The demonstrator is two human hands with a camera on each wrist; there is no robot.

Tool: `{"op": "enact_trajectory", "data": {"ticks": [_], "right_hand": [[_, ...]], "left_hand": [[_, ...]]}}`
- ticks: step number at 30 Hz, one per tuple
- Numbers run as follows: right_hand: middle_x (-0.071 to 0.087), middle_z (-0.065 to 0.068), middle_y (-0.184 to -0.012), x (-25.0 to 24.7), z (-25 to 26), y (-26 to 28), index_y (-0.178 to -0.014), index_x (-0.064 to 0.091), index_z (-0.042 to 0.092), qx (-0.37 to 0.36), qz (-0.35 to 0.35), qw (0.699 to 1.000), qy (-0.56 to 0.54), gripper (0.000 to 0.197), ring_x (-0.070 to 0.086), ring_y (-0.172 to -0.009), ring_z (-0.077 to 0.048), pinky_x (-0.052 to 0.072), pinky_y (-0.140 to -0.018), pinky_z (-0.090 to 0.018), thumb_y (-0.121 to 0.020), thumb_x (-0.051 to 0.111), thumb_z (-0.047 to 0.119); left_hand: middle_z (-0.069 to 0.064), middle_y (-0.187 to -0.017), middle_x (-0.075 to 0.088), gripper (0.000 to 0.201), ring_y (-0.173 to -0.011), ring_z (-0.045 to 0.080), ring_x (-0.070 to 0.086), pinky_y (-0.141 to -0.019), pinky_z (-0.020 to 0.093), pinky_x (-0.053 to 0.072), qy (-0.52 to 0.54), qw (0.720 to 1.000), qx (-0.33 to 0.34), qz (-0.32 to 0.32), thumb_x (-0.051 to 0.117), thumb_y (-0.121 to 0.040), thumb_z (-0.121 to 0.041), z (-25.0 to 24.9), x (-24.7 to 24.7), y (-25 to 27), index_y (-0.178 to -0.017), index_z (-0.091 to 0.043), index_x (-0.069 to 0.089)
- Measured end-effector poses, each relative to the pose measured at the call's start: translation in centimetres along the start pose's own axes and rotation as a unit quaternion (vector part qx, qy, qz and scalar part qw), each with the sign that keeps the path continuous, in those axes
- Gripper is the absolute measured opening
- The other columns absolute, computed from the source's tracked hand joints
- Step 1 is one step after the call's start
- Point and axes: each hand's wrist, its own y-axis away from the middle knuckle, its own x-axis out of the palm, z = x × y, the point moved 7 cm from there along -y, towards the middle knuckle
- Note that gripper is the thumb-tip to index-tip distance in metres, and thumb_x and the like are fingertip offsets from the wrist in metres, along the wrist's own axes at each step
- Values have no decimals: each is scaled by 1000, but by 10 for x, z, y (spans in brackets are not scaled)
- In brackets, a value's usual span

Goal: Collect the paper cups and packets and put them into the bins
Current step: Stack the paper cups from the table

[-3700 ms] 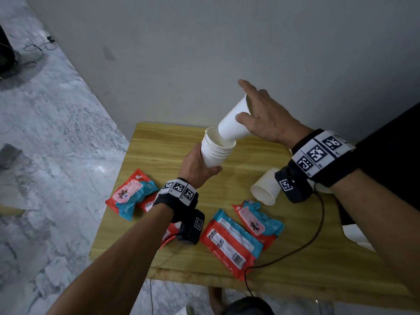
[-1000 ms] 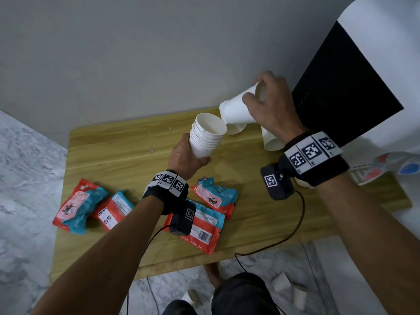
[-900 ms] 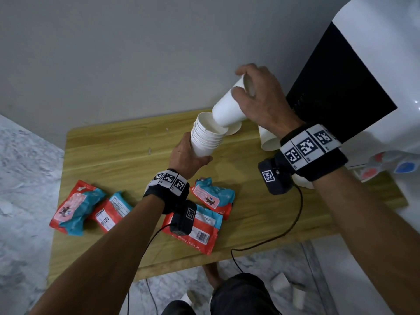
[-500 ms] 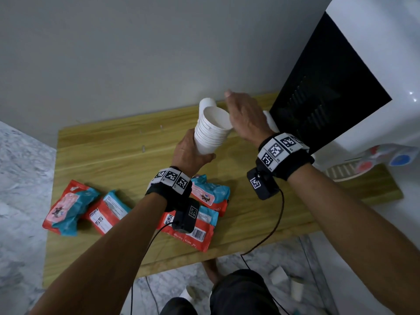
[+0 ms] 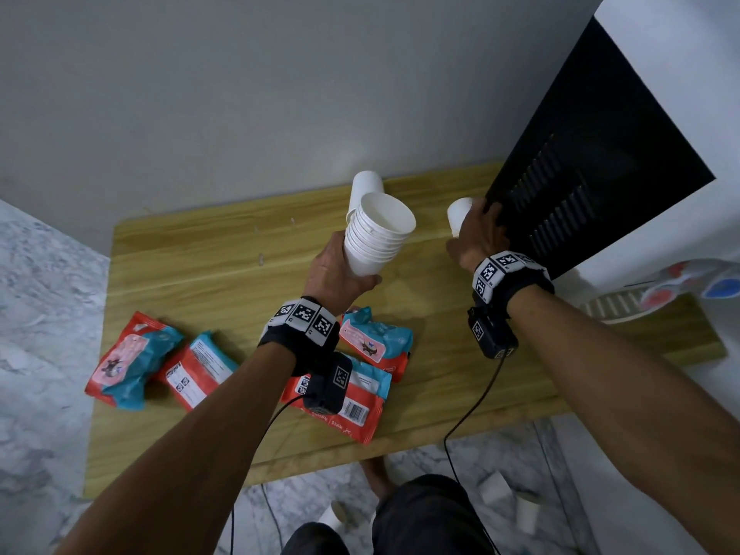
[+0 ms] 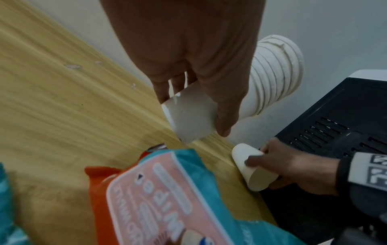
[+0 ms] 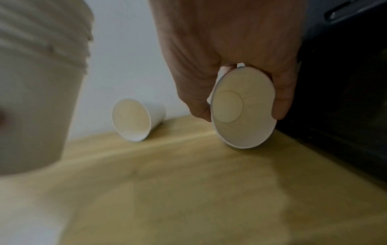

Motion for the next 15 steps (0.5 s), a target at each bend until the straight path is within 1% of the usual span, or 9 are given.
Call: {"op": "enact_trajectory", "data": {"ticks": [2, 4, 6, 8, 10, 11, 13, 15], "right_hand": [[39, -20, -130, -14, 10, 0, -131, 33, 10, -12, -21, 999, -49, 72, 52, -111, -43, 41, -72, -39, -72, 74, 20], [44, -19, -125, -37, 27, 2, -125, 38, 14, -56, -45, 991, -113, 64, 54, -107, -41, 45, -72, -37, -72, 72, 28], [44, -16, -124, -69, 52, 7, -122, 41, 16, -114, -63, 976, -176, 55, 54, -107, -37, 45, -77, -34, -76, 66, 32], [44, -13, -127, -103, 80, 17, -125, 42, 15, -178, -74, 959, -210, 51, 52, -109, -32, 42, -81, -33, -80, 57, 34], [44, -10, -130, -131, 110, 29, -131, 39, 16, -235, -66, 947, -209, 54, 50, -110, -29, 41, -84, -35, -82, 48, 35], [44, -9, -133, -138, 124, 36, -135, 37, 17, -259, -50, 944, -197, 57, 49, -113, -28, 41, -87, -38, -82, 45, 36], [43, -7, -138, -142, 147, 49, -142, 31, 22, -299, -7, 941, -155, 65, 46, -120, -27, 39, -95, -44, -81, 39, 40], [44, -6, -139, -137, 165, 61, -147, 28, 27, -333, 29, 936, -107, 68, 43, -125, -27, 37, -99, -48, -81, 37, 43]], "left_hand": [[10, -118, 60, 74, -105, 29, 57, -77, 29, 42, -2, 1000, -4, -3, 84, -65, -23, 3, -3, 0, -124, -9, 43], [11, -119, 60, 74, -105, 29, 57, -77, 29, 41, -1, 1000, -8, -9, 84, -64, -23, 7, -8, 1, -124, -8, 43], [11, -119, 60, 74, -105, 29, 57, -77, 28, 41, -2, 1000, -13, -15, 84, -64, -24, 11, -12, 1, -124, -9, 43], [11, -118, 60, 74, -104, 30, 57, -77, 29, 41, 0, 1000, -19, -21, 84, -64, -24, 14, -17, 2, -124, -9, 43], [11, -118, 60, 74, -104, 30, 57, -78, 30, 42, 3, 999, -22, -30, 84, -64, -24, 17, -22, 2, -123, -8, 43], [11, -118, 60, 74, -104, 30, 57, -78, 30, 43, 4, 999, -22, -35, 84, -64, -24, 18, -25, 2, -124, -8, 44], [12, -118, 60, 74, -104, 30, 57, -78, 30, 43, 5, 999, -23, -43, 84, -64, -23, 20, -29, 3, -124, -8, 44], [12, -118, 61, 75, -104, 30, 57, -79, 31, 44, 8, 998, -24, -50, 84, -64, -23, 21, -33, 5, -124, -8, 44]]}}
